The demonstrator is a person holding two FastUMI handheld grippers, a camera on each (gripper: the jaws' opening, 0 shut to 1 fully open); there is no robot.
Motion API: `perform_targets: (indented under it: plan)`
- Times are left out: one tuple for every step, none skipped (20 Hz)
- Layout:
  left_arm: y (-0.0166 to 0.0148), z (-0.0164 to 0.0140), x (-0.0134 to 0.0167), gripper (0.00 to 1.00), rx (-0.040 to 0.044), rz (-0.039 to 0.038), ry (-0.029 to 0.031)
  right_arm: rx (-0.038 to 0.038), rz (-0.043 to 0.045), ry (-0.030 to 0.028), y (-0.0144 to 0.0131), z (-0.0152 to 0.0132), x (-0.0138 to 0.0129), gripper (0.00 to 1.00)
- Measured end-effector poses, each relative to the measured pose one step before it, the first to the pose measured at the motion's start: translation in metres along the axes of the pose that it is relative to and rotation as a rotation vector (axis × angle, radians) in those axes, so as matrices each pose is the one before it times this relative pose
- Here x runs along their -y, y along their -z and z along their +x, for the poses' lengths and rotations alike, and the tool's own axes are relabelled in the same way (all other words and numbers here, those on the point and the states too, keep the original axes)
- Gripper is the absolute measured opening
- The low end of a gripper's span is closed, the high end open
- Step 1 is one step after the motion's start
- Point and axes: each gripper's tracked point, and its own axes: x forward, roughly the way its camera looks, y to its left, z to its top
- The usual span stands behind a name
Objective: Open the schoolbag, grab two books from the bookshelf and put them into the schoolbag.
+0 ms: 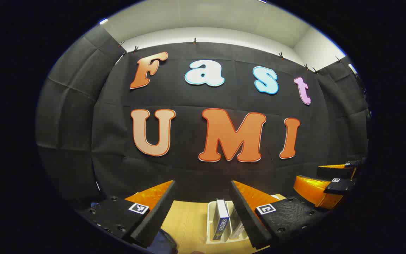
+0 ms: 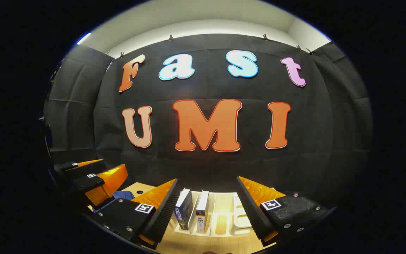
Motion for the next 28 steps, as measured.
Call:
perform_targets:
  plan:
    - [-0.00010,0.00069,0.00283,0.94,0.00127,0.00258,-0.01477,0.00117,-0.01385,-0.00717,0.00064,0.00220,0.00622,0.94]
    - [0.00027,-0.00212,0.00184,0.93,0.00062,0.00496,-0.01732,0.00292,-0.00354,-0.00681,0.00100,-0.00015,0.00487,0.95]
    - [-0.00053,-0.00088,0.00305,0.93,0.00742,0.00520,-0.01126,0.00182,0.00575,-0.01210,0.00108,-0.00036,0.00416,0.94]
    - [0.00134,-0.00283,0.00441,0.94,0.00169,0.00533,-0.01384,0.00077,0.00624,-0.01110,0.00345,-0.00115,0.00326,0.95]
    - [-0.00094,-0.00278,0.00444,0.93,0.00424,0.01031,-0.00773,0.00083,0.00184,-0.00534,0.00224,-0.00028,0.00375,0.94]
    - [0.00281,-0.00208,0.00362,0.93,-0.00473,0.01104,-0.00735,0.00247,0.00153,-0.00018,0.00201,0.00022,0.00381,0.94]
    - [0.00040,-0.00199,0.00420,0.93,0.00437,0.01075,0.01104,-0.00085,0.00235,0.00751,0.00149,0.00112,0.00254,0.94]
    - [-0.00084,0.00143,0.00401,0.94,0.01154,0.00511,0.01110,-0.00087,0.00686,-0.00312,0.00006,-0.00011,-0.00147,0.94]
    - [-0.00250,0.00363,0.00020,0.93,0.01428,-0.00468,0.01149,-0.00106,0.00465,0.00690,-0.00040,0.00102,-0.00213,0.94]
    - [-0.00060,0.00443,-0.00152,0.93,0.00786,0.00186,0.01405,0.00868,0.00701,0.01972,-0.00195,0.00256,0.00042,0.94]
    - [0.00095,0.00355,-0.00401,0.94,-0.00166,0.01396,0.01208,0.01466,0.00986,0.02361,-0.00450,0.00248,-0.00045,0.94]
    - [-0.00027,0.00293,-0.00479,0.94,-0.00210,0.00788,0.01287,0.00492,0.00721,0.02054,-0.00177,0.00311,-0.00391,0.94]
    - [-0.00021,0.00178,-0.00412,0.94,0.00111,-0.00581,0.01203,0.00437,-0.00084,0.01295,-0.00060,0.00211,-0.00619,0.94]
    - [0.00132,0.00347,-0.00168,0.93,-0.00008,-0.01696,0.02317,0.00756,-0.01186,0.02131,-0.00259,0.00045,-0.00496,0.94]
    - [0.00327,0.00258,-0.00171,0.93,-0.00800,-0.01145,0.02126,0.00723,-0.00824,0.00943,-0.00164,-0.00027,-0.00603,0.94]
    - [0.00227,0.00204,-0.00366,0.94,-0.00717,-0.00283,0.01316,0.00817,-0.00769,0.00141,-0.00158,0.00037,-0.00723,0.94]
    - [0.00159,0.00353,-0.00434,0.93,0.00047,-0.00204,0.00717,0.00564,-0.00954,-0.00843,0.00075,-0.00013,-0.00849,0.94]
    - [-0.00016,0.00107,-0.00400,0.94,0.00204,-0.00535,0.00440,-0.00043,-0.00201,-0.01832,-0.00004,-0.00044,-0.00948,0.94]
    - [0.00186,0.00198,-0.00397,0.94,0.00159,-0.00740,0.00224,-0.00486,0.00175,-0.01544,0.00165,-0.00022,-0.00723,0.94]
    - [0.00128,0.00150,-0.00223,0.94,-0.00518,-0.00606,0.00233,-0.00231,0.00009,-0.01529,0.00079,-0.00110,-0.00551,0.94]
    - [0.00398,0.00203,-0.00019,0.94,-0.00604,-0.00539,-0.00006,-0.00020,-0.00495,-0.01427,0.00033,0.00053,-0.00500,0.94]
    - [0.00120,0.00164,-0.00036,0.93,-0.00498,-0.00635,-0.00196,-0.00856,0.00223,-0.01531,0.00113,0.00049,-0.00411,0.94]
    - [0.00027,0.00144,0.00005,0.93,0.00143,-0.00818,-0.00298,-0.01207,0.01118,-0.01821,0.00278,0.00036,-0.00326,0.95]
    - [-0.00070,0.00017,0.00179,0.94,0.00350,-0.00549,-0.00183,-0.00696,0.01071,-0.01134,0.00056,0.00022,-0.00093,0.95]
    - [0.00018,-0.00114,0.00036,0.94,0.00312,0.00123,-0.00326,-0.00270,0.00112,0.00453,-0.00095,-0.00044,0.00327,0.95]
    - [-0.00156,-0.00094,0.00153,0.94,0.00079,0.00343,-0.00067,0.00429,-0.00531,0.01021,-0.00127,0.00114,0.00408,0.94]
    - [0.00015,0.00006,0.00169,0.94,-0.00077,0.00197,0.00014,0.00087,-0.00556,0.01087,0.00098,0.00053,0.00423,0.95]
    - [0.00084,-0.00101,0.00161,0.94,-0.00282,0.00080,-0.00107,-0.00097,0.00015,0.00231,0.00111,0.00024,0.00179,0.94]
